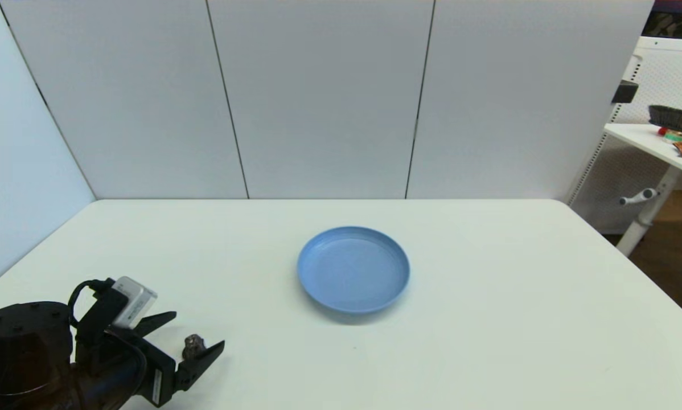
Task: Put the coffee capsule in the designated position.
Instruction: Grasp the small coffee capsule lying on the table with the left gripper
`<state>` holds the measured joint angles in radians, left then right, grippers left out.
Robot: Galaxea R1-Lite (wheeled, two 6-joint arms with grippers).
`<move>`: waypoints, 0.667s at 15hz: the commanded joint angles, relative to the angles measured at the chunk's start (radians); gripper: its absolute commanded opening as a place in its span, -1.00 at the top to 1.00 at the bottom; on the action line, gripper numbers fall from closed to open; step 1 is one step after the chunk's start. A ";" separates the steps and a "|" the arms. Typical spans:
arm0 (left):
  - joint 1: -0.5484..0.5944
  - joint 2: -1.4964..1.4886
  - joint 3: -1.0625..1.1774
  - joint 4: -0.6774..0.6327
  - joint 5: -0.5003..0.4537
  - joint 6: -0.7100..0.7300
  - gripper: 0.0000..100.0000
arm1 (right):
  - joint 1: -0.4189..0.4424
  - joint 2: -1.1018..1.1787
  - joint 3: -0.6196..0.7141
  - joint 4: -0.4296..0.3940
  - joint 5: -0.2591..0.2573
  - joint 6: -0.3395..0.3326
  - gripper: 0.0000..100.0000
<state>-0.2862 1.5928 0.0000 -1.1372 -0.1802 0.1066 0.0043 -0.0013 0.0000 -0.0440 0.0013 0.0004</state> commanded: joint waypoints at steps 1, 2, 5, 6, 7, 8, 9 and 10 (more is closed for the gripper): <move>0.002 0.024 0.000 -0.001 -0.001 0.001 -1.00 | 0.000 0.001 0.018 0.000 0.000 0.003 -1.00; 0.002 0.026 0.000 -0.004 -0.001 0.001 -1.00 | 0.000 0.001 0.018 0.000 0.000 0.000 -1.00; 0.007 0.023 0.000 -0.004 -0.001 -0.002 -1.00 | 0.000 0.001 0.018 0.000 0.000 0.003 -1.00; 0.010 0.023 0.000 -0.004 -0.001 -0.002 -1.00 | 0.000 0.001 0.018 0.000 0.000 0.000 -1.00; 0.010 0.023 0.000 -0.003 -0.001 -0.002 -1.00 | 0.000 0.001 0.018 0.000 0.000 0.000 -1.00; 0.010 0.023 0.000 0.001 -0.001 -0.004 -1.00 | 0.000 0.001 0.018 0.000 0.000 0.000 -1.00; 0.012 0.023 0.000 0.001 -0.001 -0.004 -1.00 | 0.000 0.001 0.018 0.000 0.000 0.003 -1.00; 0.012 0.023 0.000 0.004 -0.001 -0.007 -1.00 | 0.000 0.001 0.018 0.000 0.000 0.003 -1.00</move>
<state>-0.2755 1.6172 0.0000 -1.1296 -0.1802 0.1023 0.0043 -0.0013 0.0000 -0.0440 0.0013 0.0017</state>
